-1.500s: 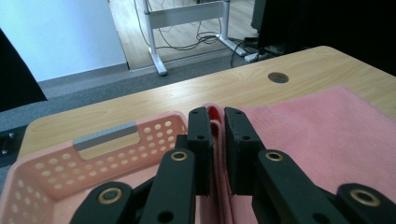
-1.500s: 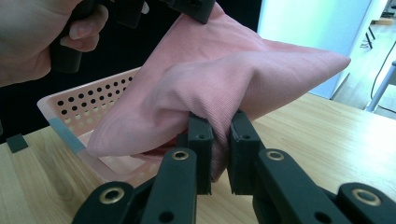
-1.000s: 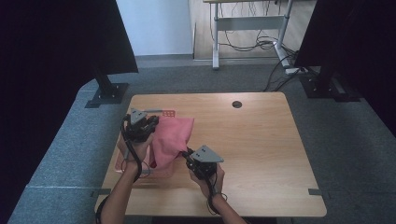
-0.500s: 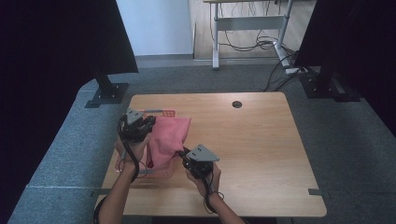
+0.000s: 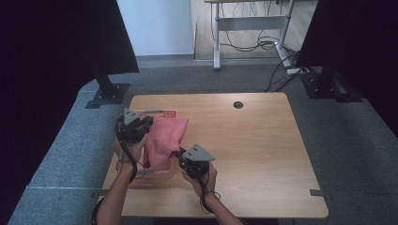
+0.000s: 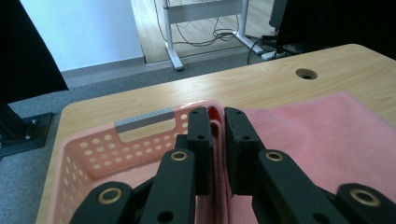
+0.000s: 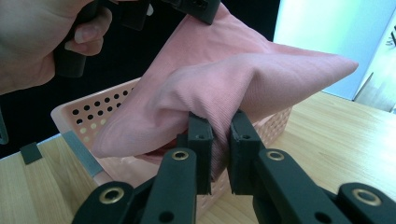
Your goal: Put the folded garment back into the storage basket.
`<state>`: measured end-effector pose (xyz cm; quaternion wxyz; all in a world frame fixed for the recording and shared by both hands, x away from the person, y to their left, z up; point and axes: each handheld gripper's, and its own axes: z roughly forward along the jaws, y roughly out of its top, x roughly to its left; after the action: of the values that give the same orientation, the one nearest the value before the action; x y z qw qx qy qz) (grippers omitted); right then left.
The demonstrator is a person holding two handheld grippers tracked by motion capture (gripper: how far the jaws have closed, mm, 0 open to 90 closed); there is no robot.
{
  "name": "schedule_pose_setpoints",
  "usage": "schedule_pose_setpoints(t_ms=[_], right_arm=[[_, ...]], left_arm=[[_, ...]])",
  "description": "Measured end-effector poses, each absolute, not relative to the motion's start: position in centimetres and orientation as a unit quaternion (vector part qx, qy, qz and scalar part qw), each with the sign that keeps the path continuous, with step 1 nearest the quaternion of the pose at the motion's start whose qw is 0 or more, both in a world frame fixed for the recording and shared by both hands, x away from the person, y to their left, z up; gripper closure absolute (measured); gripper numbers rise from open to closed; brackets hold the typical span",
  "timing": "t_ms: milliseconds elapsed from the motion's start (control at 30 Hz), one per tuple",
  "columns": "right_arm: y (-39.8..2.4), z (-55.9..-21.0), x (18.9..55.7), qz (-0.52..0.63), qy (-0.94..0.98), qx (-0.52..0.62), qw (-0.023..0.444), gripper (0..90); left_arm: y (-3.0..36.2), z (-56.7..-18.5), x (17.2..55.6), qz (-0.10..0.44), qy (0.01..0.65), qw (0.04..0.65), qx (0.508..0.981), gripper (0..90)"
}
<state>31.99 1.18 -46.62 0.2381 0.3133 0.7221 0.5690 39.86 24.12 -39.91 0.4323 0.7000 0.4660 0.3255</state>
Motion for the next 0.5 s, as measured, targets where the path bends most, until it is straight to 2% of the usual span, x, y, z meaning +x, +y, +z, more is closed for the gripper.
schedule_pose_setpoints(t_ms=[500], right_arm=[[2.21,-46.84,32.3,0.572,0.723,0.311,0.232,82.1]], left_arm=[[25.0,-39.86,39.8,0.331,0.472,0.429,0.696,81.1]])
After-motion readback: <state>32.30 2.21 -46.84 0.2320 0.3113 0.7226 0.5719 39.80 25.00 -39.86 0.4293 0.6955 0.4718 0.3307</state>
